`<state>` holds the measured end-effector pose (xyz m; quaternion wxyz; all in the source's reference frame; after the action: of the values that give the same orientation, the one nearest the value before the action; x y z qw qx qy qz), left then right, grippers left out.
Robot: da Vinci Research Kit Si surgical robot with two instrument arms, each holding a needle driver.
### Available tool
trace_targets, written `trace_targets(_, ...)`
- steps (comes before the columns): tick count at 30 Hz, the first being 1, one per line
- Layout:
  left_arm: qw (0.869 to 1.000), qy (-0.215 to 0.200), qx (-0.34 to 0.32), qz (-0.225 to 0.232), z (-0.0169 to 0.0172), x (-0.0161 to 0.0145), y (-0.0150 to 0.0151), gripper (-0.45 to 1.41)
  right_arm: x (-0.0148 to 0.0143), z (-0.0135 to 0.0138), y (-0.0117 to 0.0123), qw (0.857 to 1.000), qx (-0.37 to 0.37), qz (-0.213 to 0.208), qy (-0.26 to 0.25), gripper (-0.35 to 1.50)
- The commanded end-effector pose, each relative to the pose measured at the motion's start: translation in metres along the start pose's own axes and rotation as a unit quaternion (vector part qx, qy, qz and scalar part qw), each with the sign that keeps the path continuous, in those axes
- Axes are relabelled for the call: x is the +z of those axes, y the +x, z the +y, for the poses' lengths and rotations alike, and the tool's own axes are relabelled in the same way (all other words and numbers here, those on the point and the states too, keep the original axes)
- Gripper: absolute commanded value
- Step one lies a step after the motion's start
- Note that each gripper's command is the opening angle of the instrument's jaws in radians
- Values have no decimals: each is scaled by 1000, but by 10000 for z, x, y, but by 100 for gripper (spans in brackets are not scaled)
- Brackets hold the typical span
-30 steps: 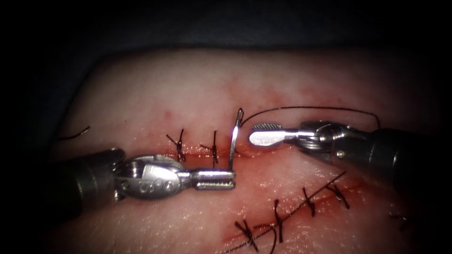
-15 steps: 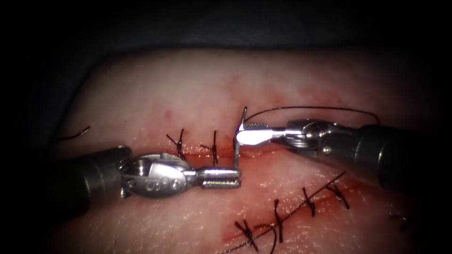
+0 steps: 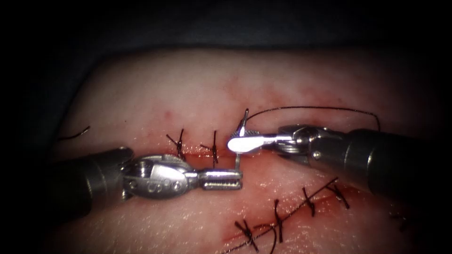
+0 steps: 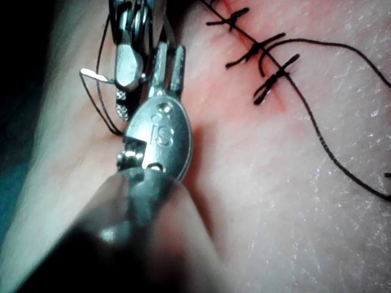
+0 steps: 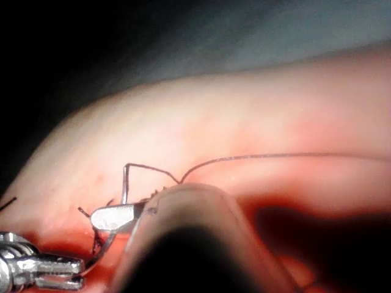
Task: Wound Closure
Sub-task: Hand needle to right jaws, then place left needle holder into wound
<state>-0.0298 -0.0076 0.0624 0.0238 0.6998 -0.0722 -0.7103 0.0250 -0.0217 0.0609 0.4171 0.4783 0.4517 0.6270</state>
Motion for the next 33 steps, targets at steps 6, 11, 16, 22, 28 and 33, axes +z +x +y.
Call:
trace_targets(6, 1000, 0, 2, 2, -5, 7, -3, -45, 13, -4, 4, 1000, 0, 7, -1, 99)
trace_targets(11, 1000, 0, 2, 3, -4, 8, -4, -45, 13, -5, 3, 1000, 1, 10, -4, 47)
trace_targets(16, 1000, -1, 4, 5, -1, 11, -5, -45, 14, -9, 5, 1000, 3, 17, -10, -35)
trace_targets(22, 1000, -3, -6, 4, 2, 17, -6, -45, 14, -13, 9, 999, -11, 35, -11, -35)
trace_targets(28, 990, 39, -125, -51, -9, 12, -4, 110, 6, -13, 14, 999, -35, 38, -17, -35)
trace_targets(33, 966, 107, -188, -142, -20, -2, -2, 125, -3, -7, 21, 997, -56, 43, -27, -35)
